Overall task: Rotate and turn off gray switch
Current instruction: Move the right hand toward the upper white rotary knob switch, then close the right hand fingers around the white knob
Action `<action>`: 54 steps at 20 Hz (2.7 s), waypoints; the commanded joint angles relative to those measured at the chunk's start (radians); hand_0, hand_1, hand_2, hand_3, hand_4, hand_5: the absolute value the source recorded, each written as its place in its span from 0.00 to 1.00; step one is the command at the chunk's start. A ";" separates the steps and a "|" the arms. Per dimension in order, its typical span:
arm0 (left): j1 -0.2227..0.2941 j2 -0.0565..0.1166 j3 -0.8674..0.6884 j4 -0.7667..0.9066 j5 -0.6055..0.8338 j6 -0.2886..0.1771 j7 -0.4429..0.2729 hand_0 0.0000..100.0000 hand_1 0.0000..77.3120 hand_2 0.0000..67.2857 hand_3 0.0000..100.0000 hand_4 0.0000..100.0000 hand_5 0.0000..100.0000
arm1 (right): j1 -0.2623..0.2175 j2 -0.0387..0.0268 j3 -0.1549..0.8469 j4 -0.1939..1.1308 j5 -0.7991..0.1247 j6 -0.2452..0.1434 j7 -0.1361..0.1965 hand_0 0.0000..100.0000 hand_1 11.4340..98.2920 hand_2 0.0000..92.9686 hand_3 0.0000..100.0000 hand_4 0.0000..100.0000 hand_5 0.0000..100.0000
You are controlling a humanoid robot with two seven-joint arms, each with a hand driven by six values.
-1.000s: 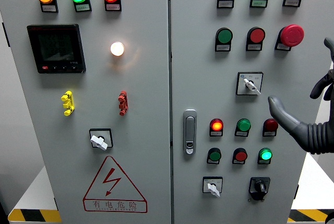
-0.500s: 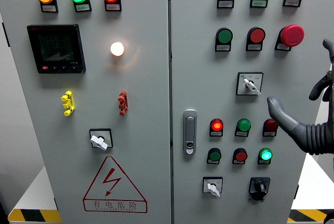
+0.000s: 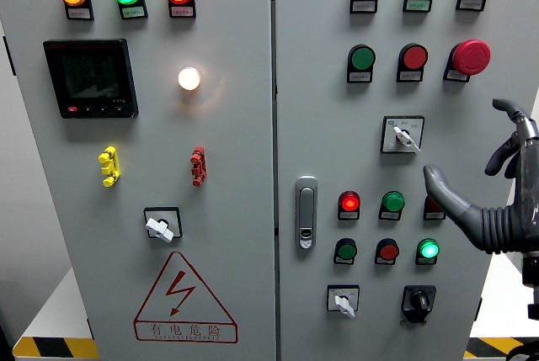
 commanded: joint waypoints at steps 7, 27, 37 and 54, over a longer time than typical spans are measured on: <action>0.000 0.000 0.000 0.000 0.000 0.000 0.000 0.00 0.00 0.15 0.21 0.12 0.13 | 0.020 -0.0015 -0.007 -0.042 0.020 0.000 -0.020 0.00 0.30 0.55 0.80 0.84 0.98; 0.000 0.000 0.000 0.000 0.000 0.000 0.000 0.00 0.00 0.15 0.21 0.12 0.13 | 0.087 0.0000 -0.034 -0.128 0.020 0.001 -0.049 0.00 0.33 0.61 0.83 0.84 0.97; -0.001 0.000 0.000 0.000 -0.002 0.000 0.000 0.00 0.00 0.15 0.21 0.12 0.13 | 0.140 0.0000 -0.056 -0.209 0.025 0.000 -0.048 0.00 0.32 0.63 0.84 0.83 0.97; 0.000 0.000 0.000 0.000 0.000 0.000 -0.001 0.00 0.00 0.15 0.21 0.12 0.13 | 0.172 0.0000 -0.070 -0.246 0.049 0.000 -0.040 0.18 0.29 0.64 0.85 0.84 0.96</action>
